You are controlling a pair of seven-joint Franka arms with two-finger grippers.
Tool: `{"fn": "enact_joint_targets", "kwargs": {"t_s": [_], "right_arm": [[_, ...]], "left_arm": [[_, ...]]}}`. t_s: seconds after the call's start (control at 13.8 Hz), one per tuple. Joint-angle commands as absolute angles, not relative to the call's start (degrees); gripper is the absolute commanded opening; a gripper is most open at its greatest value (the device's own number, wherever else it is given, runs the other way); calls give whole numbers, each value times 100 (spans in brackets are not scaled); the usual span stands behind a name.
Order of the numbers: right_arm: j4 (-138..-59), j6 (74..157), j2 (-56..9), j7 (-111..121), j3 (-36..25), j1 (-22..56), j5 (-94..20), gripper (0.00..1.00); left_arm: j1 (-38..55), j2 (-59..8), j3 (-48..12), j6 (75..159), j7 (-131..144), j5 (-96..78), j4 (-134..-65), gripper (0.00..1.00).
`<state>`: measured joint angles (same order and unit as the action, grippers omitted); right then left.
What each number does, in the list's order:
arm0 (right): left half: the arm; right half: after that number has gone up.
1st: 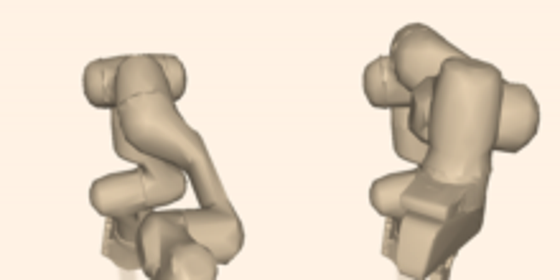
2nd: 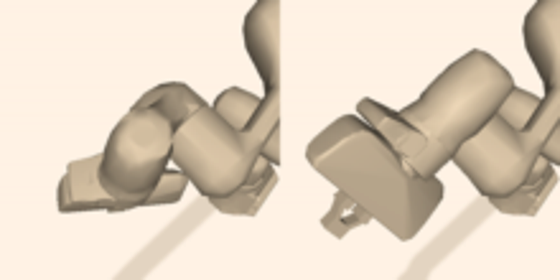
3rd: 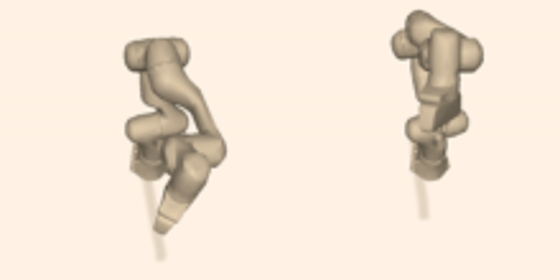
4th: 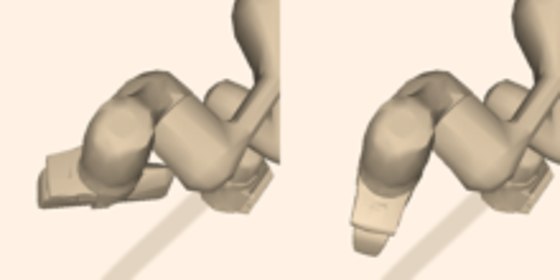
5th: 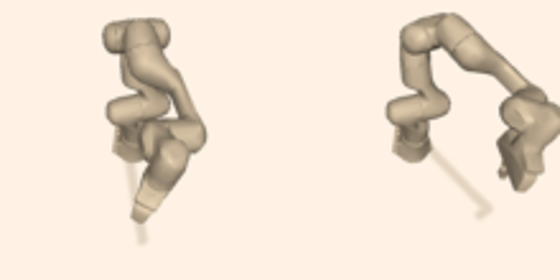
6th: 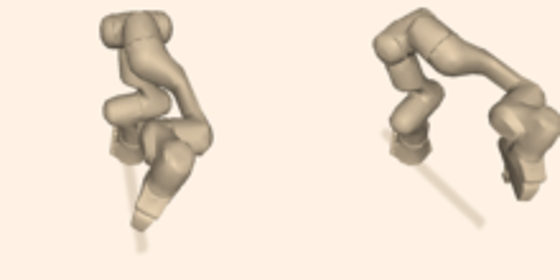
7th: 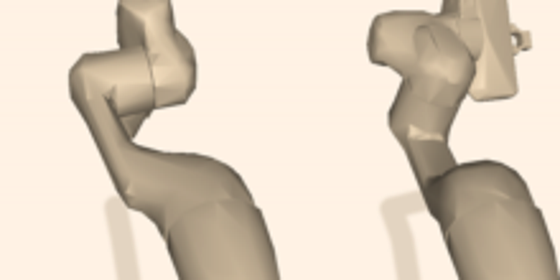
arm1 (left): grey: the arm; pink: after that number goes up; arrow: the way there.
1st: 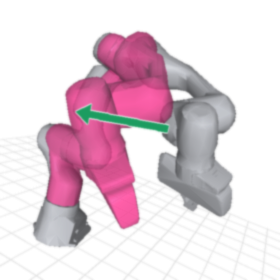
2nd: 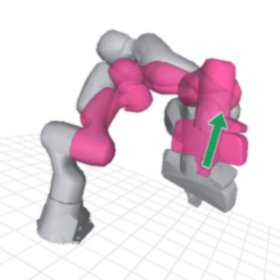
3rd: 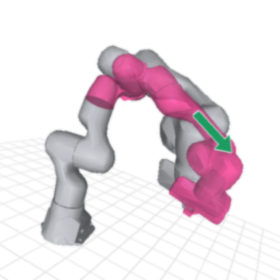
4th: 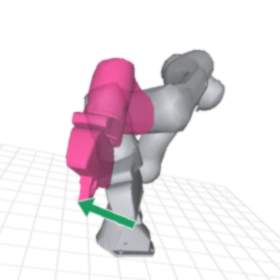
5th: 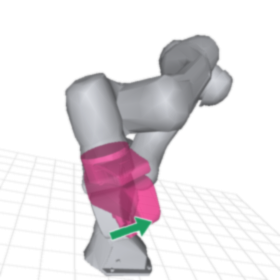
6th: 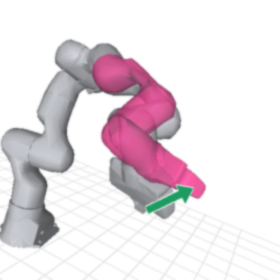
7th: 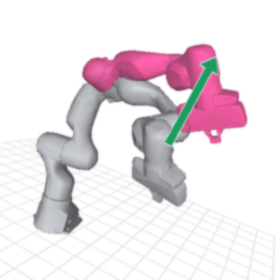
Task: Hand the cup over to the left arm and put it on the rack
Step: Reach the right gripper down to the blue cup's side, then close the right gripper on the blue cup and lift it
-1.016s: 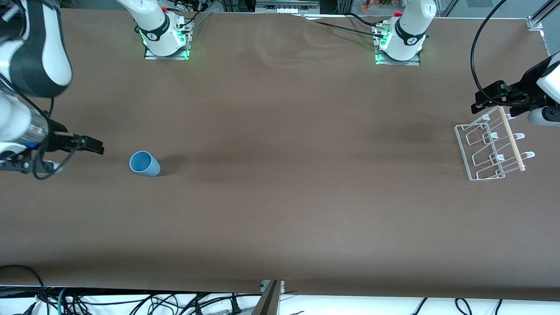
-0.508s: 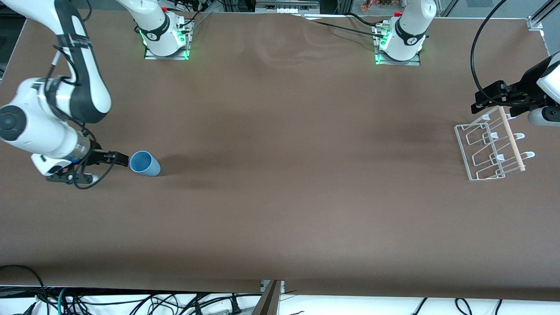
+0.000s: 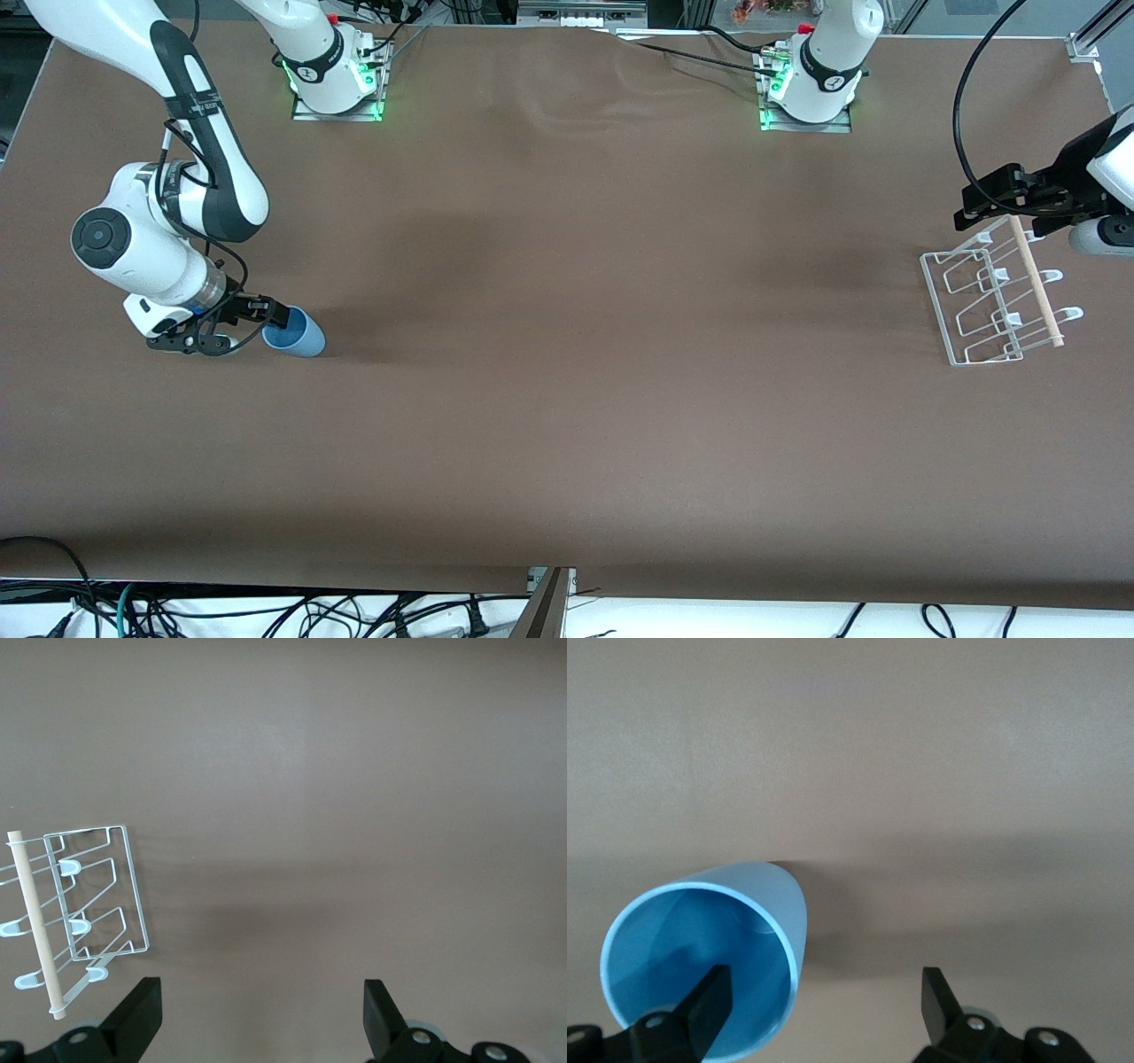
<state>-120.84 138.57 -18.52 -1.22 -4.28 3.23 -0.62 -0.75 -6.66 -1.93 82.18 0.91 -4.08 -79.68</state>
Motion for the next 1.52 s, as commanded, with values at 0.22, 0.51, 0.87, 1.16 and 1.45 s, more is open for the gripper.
{"fn": "enact_joint_targets", "kwargs": {"t_s": [0.22,0.51,0.87,1.16,1.45], "right_arm": [[-12032,13922,-1942,-35,-457,343,-97,0],[-11708,13669,-1934,-53,-448,378,-114,0],[-10497,11825,-1925,-683,-195,579,-193,0],[-10169,11382,-1934,-1134,254,650,-1743,0],[-9793,11469,-2065,-1168,746,764,-3390,0]], "left_arm": [[-26,-765,-193,8218,97,-282,-7981,100],[-26,-765,-220,8209,114,-158,-8060,100],[-88,-537,-220,8165,35,-368,-8051,100],[-9,-554,-246,8087,-69,-431,-8129,100],[17,-606,-527,8182,-2105,-956,-8121,100]]}}
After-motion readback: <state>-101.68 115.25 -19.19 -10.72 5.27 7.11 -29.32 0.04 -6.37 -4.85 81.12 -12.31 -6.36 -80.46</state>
